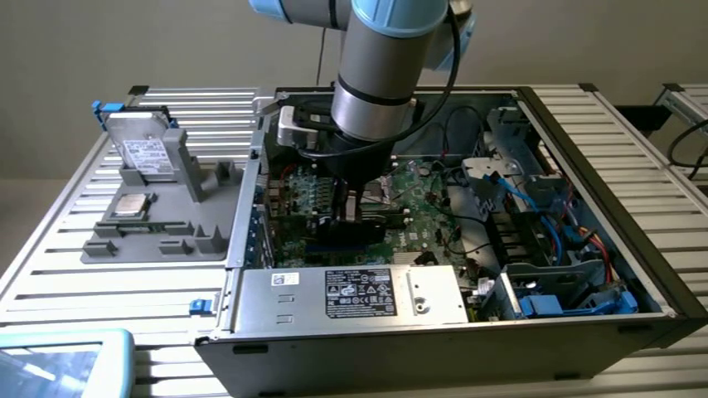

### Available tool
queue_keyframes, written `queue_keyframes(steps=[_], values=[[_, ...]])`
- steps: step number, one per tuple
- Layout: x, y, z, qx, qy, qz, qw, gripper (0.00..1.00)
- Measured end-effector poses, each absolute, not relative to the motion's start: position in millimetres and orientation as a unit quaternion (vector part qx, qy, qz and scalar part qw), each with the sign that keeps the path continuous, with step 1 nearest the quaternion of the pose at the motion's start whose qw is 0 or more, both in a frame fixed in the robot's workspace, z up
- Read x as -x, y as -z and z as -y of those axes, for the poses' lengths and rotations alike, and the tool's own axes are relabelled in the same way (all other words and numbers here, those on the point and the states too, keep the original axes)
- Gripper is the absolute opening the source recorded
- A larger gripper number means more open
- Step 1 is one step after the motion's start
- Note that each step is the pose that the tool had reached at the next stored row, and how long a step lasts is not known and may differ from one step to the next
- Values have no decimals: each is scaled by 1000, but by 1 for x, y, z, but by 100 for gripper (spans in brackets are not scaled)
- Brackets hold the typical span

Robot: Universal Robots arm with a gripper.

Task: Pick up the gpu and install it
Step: 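Insert the gpu into the slot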

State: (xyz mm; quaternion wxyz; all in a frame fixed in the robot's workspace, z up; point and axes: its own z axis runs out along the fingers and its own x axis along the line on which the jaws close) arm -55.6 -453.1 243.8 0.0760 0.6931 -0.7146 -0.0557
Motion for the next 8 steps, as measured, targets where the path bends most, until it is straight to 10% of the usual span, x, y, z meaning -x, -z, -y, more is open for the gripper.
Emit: queue_keyframes(steps=[8], values=[[55, -244, 454, -693, 56, 715, 76, 27]])
